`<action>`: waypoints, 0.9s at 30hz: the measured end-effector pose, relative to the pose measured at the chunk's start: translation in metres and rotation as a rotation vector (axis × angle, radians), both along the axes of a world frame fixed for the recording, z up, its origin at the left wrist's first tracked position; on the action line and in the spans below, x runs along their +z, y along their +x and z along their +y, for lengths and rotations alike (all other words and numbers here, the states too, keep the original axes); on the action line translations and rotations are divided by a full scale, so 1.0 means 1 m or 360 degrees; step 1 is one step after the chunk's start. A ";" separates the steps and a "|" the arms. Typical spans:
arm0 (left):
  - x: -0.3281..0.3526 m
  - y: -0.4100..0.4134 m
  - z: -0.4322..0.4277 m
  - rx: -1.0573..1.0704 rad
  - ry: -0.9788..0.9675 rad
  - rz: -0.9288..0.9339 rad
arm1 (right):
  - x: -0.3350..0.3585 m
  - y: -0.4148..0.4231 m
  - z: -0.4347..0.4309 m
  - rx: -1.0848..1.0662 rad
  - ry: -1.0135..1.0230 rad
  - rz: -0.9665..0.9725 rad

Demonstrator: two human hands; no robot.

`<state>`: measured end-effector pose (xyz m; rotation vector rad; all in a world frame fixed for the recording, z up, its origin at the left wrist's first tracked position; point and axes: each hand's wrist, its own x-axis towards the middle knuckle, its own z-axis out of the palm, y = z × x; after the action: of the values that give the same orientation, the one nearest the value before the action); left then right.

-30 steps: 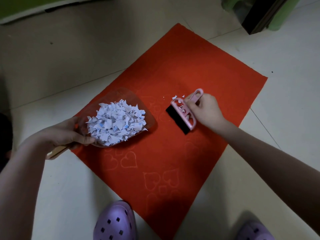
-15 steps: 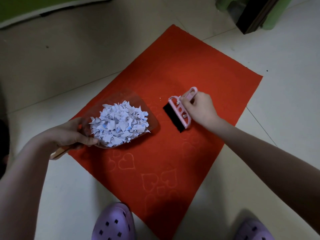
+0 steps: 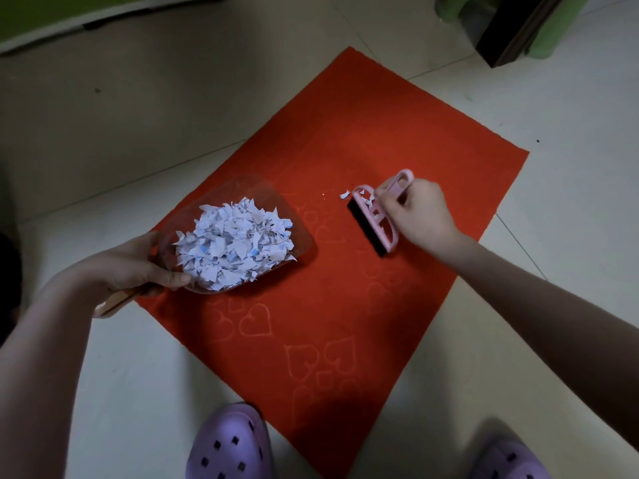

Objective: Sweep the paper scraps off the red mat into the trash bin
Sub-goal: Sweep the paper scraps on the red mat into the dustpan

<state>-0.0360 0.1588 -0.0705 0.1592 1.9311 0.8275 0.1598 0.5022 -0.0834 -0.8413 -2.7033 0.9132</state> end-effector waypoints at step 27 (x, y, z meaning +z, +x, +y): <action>0.008 0.021 0.038 -0.0156 -0.0167 0.0053 | -0.026 -0.038 -0.005 -0.0379 -0.0372 0.0298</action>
<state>-0.0146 0.1973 -0.0629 0.2035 1.9764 0.6609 0.1215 0.4968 -0.1092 -1.0372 -2.3089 1.1994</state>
